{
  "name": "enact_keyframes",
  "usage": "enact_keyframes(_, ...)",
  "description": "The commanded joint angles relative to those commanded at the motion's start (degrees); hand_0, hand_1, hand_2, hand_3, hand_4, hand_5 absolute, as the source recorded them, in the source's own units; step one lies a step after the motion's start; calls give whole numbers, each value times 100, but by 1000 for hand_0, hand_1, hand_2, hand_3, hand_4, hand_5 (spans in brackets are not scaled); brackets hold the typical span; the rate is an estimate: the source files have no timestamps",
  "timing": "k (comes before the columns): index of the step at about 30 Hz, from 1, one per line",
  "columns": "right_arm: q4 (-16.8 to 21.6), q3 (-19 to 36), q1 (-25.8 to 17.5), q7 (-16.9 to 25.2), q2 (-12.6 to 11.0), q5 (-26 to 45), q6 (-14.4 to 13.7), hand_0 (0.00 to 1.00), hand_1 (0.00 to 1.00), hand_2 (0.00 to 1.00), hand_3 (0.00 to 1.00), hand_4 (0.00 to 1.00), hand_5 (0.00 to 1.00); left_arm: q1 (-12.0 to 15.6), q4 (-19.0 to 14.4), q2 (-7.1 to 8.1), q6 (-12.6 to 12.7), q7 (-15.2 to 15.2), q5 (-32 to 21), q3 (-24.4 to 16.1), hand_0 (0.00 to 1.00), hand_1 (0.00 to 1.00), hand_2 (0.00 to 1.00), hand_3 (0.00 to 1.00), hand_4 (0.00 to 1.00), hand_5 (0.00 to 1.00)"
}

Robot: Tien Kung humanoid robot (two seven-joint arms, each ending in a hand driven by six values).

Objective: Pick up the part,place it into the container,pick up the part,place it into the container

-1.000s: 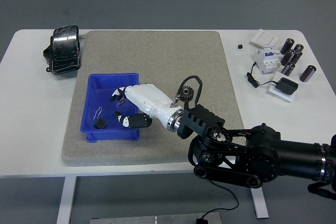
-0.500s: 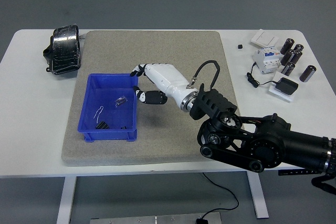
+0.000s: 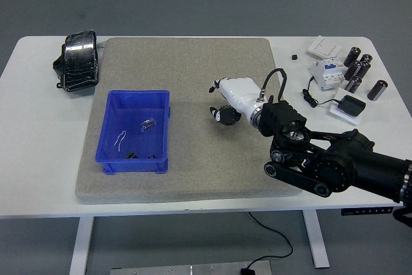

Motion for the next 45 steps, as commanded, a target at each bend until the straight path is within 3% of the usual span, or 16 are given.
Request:
enact_keyframes(13, -30, -168, -47, -95, -145, -18, 277, 359, 537, 853, 846, 818, 423, 6, 16, -4, 3, -54, -53, 35, 670, 643, 622, 570, 743, 595)
enact_keyframes(27, -260, -420, -28, -6, -102, 231, 167, 336, 518, 791, 815, 816, 451, -15, 20, -2, 12, -73, -24, 16, 669, 644, 621, 565, 740, 593)
enact_keyframes(28, -258, -433, -29, -9, -97, 236, 170, 328, 506, 746, 749, 781, 438, -15, 21, -3, 16, -75, -22, 15, 669, 644, 620, 564, 738, 594)
enact_keyframes(33, -205, -451, -25, -27, -74, 221, 176, 328, 506, 746, 749, 781, 438, -12, 22, -7, 33, -78, 4, 8, 669, 644, 620, 564, 738, 594)
enact_keyframes(34, -196, -452, -24, -25, -68, 219, 163, 304, 470, 678, 718, 603, 318, -14, 23, -8, 35, -81, 6, 7, 668, 644, 621, 564, 738, 595)
enact_keyframes(39, -195, -474, -23, -24, -46, 207, 111, 304, 470, 678, 718, 603, 318, -22, 29, -12, 51, -100, 14, 8, 668, 644, 621, 564, 738, 595)
enact_keyframes(40, -205, -479, -24, -24, -46, 207, 100, 277, 441, 621, 698, 503, 263, -22, 29, -13, 55, -102, 14, 10, 669, 646, 620, 564, 735, 594)
enact_keyframes(45, -231, -497, -34, -21, -61, 193, 56, 277, 441, 621, 698, 503, 263, -23, 30, -9, 76, -116, 16, 9, 669, 646, 620, 564, 735, 594)
